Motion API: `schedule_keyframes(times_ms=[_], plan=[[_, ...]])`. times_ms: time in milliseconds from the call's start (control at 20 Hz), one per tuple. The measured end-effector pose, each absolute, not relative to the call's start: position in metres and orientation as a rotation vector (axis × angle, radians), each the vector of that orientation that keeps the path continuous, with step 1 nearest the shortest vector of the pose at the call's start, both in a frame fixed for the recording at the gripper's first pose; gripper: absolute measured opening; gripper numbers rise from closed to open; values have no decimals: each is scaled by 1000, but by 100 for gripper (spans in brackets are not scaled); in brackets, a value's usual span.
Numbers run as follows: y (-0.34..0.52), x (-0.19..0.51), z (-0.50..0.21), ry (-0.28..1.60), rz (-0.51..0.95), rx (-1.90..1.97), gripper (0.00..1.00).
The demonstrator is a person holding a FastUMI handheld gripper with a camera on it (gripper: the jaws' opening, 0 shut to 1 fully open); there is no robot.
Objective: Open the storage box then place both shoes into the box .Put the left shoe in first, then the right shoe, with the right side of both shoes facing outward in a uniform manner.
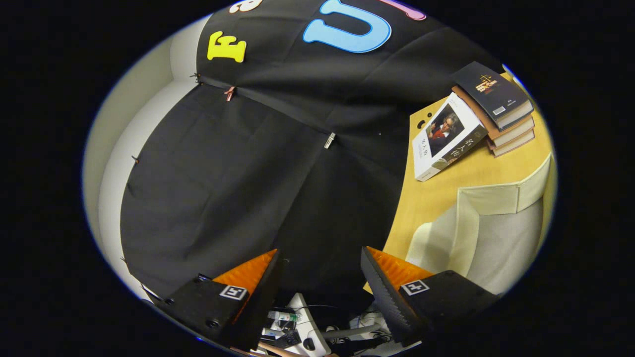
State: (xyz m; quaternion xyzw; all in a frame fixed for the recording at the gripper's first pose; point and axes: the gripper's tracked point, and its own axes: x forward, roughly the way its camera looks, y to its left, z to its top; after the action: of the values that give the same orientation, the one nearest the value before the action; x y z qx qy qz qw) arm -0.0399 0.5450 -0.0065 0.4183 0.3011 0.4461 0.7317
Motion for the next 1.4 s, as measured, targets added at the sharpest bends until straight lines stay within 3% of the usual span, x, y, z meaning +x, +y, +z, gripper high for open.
schedule_keyframes(times_ms=[300, 850, 1150, 1400], plan=[[479, -48, -18, 643, 867, 833, 97], [263, -52, -54, 470, 533, 540, 97], [144, -55, -128, 521, 327, 372, 97], [96, -62, -202, 626, 274, 262, 97]])
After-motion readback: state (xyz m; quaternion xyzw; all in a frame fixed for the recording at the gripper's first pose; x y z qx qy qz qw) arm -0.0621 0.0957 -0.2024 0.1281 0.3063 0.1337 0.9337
